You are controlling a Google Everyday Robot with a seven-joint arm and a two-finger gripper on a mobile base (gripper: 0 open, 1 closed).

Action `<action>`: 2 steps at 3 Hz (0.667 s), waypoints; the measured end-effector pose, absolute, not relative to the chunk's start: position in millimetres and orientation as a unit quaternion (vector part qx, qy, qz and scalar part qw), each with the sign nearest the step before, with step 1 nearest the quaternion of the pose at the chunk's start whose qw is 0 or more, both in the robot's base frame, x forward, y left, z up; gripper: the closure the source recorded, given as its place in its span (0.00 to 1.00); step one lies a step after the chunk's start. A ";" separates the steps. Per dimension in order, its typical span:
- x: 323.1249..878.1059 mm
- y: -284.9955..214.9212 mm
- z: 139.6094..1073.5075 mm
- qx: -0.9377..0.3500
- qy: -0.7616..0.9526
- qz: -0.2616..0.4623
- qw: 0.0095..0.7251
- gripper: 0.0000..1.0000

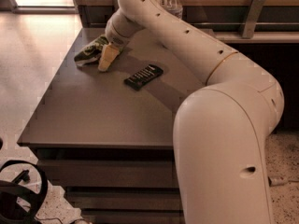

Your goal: Pick green jalapeno chip bag

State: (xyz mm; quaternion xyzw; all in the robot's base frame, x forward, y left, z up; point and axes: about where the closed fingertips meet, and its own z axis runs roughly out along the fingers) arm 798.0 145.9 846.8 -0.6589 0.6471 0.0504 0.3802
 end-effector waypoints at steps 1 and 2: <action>805.6 157.9 831.9 -0.650 0.652 0.058 0.386 0.18; 805.6 158.0 839.7 -0.650 0.652 0.058 0.386 0.41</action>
Offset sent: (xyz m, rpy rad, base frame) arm 0.0076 0.0120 -0.0152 0.0238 0.0060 -0.0126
